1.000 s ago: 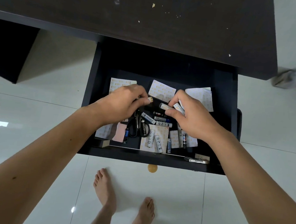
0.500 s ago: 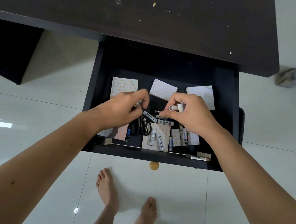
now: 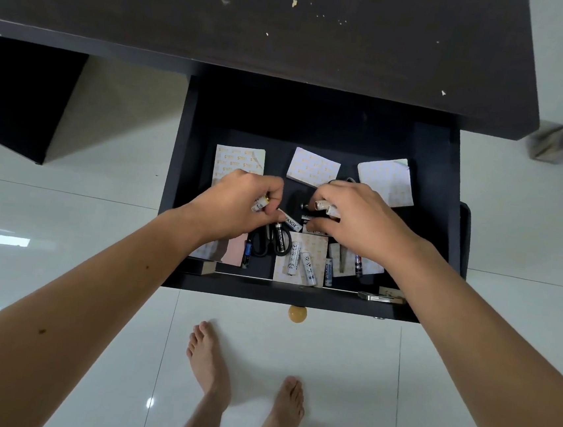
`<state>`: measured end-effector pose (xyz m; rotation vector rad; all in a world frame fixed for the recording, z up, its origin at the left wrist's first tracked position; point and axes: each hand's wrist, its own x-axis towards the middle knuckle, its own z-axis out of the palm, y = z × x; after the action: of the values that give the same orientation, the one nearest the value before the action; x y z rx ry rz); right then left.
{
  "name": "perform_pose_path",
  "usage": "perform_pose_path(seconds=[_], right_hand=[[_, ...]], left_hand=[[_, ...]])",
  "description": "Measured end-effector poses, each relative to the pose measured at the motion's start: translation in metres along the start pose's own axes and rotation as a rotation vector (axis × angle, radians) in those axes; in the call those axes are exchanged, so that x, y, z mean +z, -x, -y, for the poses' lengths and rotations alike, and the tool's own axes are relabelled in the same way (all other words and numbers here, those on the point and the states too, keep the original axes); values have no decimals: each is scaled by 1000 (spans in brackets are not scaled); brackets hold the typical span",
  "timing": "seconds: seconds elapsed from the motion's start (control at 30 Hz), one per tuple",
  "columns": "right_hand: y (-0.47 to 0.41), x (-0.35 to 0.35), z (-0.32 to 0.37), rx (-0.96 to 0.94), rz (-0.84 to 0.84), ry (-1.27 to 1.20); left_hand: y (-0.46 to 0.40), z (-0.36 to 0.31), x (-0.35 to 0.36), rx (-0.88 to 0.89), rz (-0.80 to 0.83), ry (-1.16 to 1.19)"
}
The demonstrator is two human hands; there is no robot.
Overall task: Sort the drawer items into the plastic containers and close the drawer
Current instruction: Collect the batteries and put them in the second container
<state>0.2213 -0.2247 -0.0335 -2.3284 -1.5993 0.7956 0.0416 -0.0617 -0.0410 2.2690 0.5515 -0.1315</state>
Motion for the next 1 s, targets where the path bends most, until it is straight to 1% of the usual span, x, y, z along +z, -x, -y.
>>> perform_pose_path(seconds=[0.13, 0.33, 0.4, 0.5, 0.6, 0.73, 0.8, 0.87, 0.93, 1.0], right_hand=[[-1, -4, 1, 2, 72, 70], [-2, -5, 0, -11, 109, 74], [-1, -5, -3, -21, 110, 19], [0, -7, -7, -17, 12, -135], [1, -13, -7, 36, -56, -206], [4, -15, -6, 27, -50, -315], [5, -15, -7, 6, -40, -407], [7, -17, -5, 24, -22, -504], [8, -18, -5, 54, -12, -581], [7, -19, -7, 83, -15, -582]], left_hand=[[-5, 0, -3, -16, 20, -20], [-9, -3, -1, 6, 82, -185], [-8, -3, -1, 40, 99, -274], [-7, -4, 0, 93, 108, -368], [-8, -3, -1, 87, 103, -355], [-9, -2, 0, 52, 126, -334], [-7, -2, 0, 45, 142, -332], [-3, -2, -2, 63, 141, -310], [-2, -2, -4, 91, 85, -254], [-2, -2, -6, 101, 0, -161]])
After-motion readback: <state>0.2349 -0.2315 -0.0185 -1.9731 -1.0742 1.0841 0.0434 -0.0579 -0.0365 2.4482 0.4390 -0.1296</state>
